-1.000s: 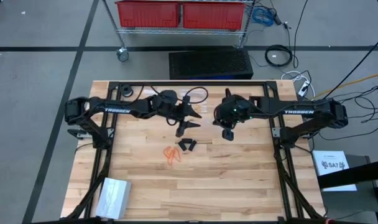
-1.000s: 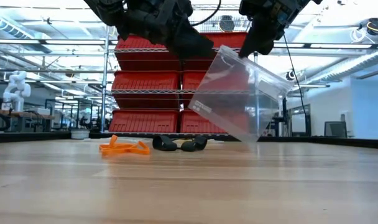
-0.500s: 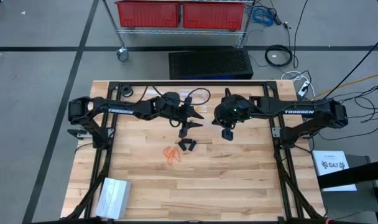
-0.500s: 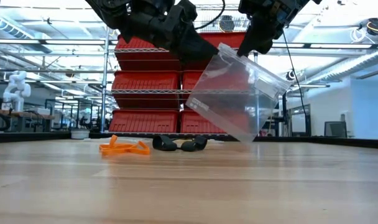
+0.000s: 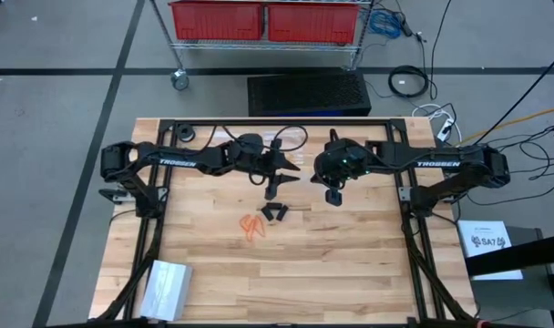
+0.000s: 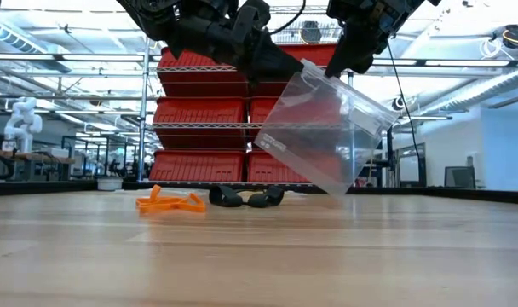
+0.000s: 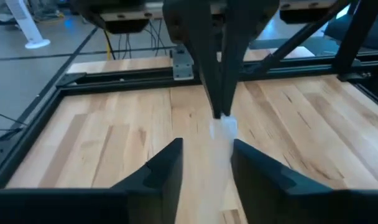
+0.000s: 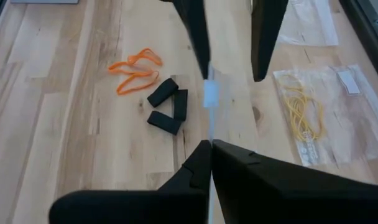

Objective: Sort rubber bands
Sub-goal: Open the right transparent zip bag

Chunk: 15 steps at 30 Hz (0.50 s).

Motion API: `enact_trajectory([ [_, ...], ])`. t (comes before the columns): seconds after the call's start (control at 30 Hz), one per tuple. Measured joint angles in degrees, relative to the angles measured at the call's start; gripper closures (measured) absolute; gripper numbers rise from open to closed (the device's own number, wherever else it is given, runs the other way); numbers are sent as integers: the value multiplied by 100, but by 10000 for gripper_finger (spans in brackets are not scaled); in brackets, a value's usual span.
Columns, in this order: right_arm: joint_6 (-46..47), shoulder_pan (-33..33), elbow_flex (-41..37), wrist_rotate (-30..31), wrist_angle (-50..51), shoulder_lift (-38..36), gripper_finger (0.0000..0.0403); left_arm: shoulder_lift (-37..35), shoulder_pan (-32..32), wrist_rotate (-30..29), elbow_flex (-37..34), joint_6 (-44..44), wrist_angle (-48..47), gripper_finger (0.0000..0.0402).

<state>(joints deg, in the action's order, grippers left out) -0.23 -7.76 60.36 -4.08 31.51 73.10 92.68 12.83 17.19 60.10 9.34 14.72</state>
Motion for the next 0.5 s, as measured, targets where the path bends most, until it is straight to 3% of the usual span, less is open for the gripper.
enact_trajectory([
  [0.33, 0, -1, 0, -2, 0, 0, 403, 0, -1, 25, 0, 347, 129, 390],
  [0.5, 196, 0, 1, 110, -9, -14, 398, 0, -1, 30, -2, 457, 140, 397],
])
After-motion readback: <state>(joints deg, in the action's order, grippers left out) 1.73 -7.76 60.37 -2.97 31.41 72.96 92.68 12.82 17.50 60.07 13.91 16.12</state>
